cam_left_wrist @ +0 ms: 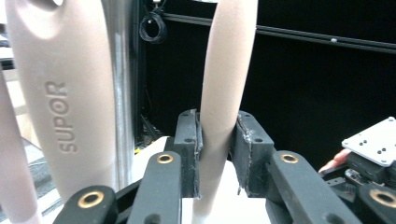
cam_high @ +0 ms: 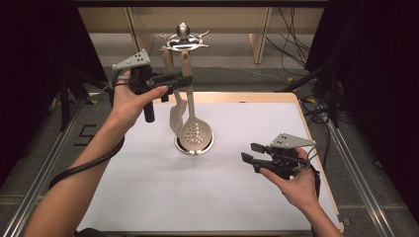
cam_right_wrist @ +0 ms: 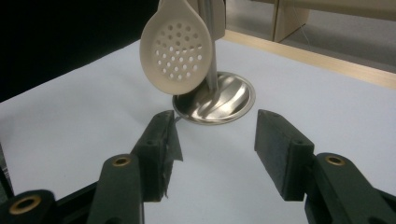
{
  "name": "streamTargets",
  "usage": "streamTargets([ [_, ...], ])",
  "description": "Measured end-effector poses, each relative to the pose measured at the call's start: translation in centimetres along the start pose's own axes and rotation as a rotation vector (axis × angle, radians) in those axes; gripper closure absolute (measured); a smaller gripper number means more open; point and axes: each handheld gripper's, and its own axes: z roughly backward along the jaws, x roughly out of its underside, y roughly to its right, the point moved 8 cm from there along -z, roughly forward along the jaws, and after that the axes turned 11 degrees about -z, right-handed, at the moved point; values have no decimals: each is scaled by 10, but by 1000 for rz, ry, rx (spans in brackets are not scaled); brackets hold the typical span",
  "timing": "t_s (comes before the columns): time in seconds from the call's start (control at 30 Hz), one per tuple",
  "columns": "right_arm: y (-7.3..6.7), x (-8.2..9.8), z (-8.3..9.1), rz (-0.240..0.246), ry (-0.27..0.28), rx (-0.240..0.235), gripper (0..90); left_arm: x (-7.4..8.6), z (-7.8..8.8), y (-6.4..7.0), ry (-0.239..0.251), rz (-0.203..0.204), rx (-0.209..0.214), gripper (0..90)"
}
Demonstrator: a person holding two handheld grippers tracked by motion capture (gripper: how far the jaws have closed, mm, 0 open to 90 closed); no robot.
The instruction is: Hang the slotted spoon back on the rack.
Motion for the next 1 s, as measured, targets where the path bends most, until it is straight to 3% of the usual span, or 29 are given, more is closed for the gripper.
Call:
streamTargets([
  [0.13,1,2,2,-9,-15,2,489,1,2,1,-1,-14,-33,703],
  [0.17,-2,3,3,-58,-19,-4,489,2,3,2,1,-22,-45,674],
  [0.2,2,1,2,-21,1,5,488,2,7,3,1,-42,-77,656],
  [0.27,2,2,4,-35,-15,4,488,3,10,3,-2,-56,-89,618],
  [0.3,2,3,5,-67,-16,-3,488,4,12,4,-4,-63,-101,602],
  [0.4,7,1,6,-38,7,19,487,7,21,7,-9,-100,-143,564],
  [0.43,6,3,8,-66,-15,18,486,8,23,8,-8,-109,-151,533],
  [0.47,8,2,6,-55,15,27,485,8,26,10,-11,-122,-162,517],
  [0.6,9,4,7,-42,-9,16,483,14,35,17,-16,-154,-190,476],
  [0.63,9,6,7,-61,-20,26,483,19,40,20,-28,-169,-197,459],
  [0.77,13,7,8,-41,-20,33,481,26,47,21,-36,-182,-224,443],
  [0.83,12,9,7,-70,-18,30,480,34,51,22,-43,-179,-234,431],
  [0.87,15,9,8,-43,-26,42,481,36,53,23,-44,-179,-240,429],
  [0.9,15,9,8,-57,-23,41,480,38,54,24,-48,-183,-242,427],
  [0.93,17,8,7,-36,-11,46,480,40,56,24,-48,-182,-245,425],
  [1.0,13,9,6,-81,3,39,480,45,59,26,-46,-181,-251,422],
])
